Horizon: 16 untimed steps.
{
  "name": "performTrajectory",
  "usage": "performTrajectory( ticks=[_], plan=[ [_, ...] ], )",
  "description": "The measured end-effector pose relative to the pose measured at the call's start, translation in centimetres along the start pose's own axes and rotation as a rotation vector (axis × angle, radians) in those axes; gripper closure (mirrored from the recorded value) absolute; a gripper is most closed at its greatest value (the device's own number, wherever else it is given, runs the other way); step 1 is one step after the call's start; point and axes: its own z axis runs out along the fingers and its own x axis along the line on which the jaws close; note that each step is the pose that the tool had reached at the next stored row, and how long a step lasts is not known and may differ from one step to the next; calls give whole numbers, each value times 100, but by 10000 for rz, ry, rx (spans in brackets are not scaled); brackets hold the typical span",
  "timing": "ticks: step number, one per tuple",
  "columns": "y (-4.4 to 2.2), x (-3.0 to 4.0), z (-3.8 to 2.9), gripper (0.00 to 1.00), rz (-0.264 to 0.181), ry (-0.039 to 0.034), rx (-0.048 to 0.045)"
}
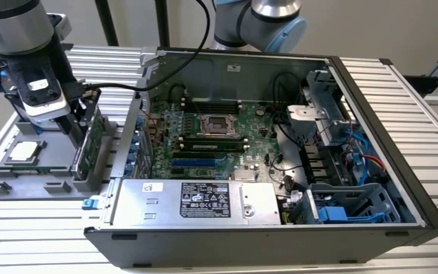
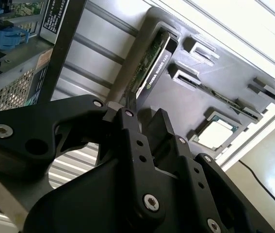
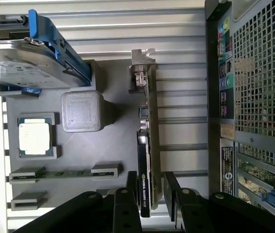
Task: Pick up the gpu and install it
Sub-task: 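Pick up the gpu and move the gpu toward the slot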
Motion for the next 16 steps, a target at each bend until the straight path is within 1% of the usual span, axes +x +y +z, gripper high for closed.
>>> performTrajectory(
  ticks=[10,16],
  plan=[
    [-1,0,12,0,0,0,0],
    [-2,0,34,0,0,0,0]
  ],
)
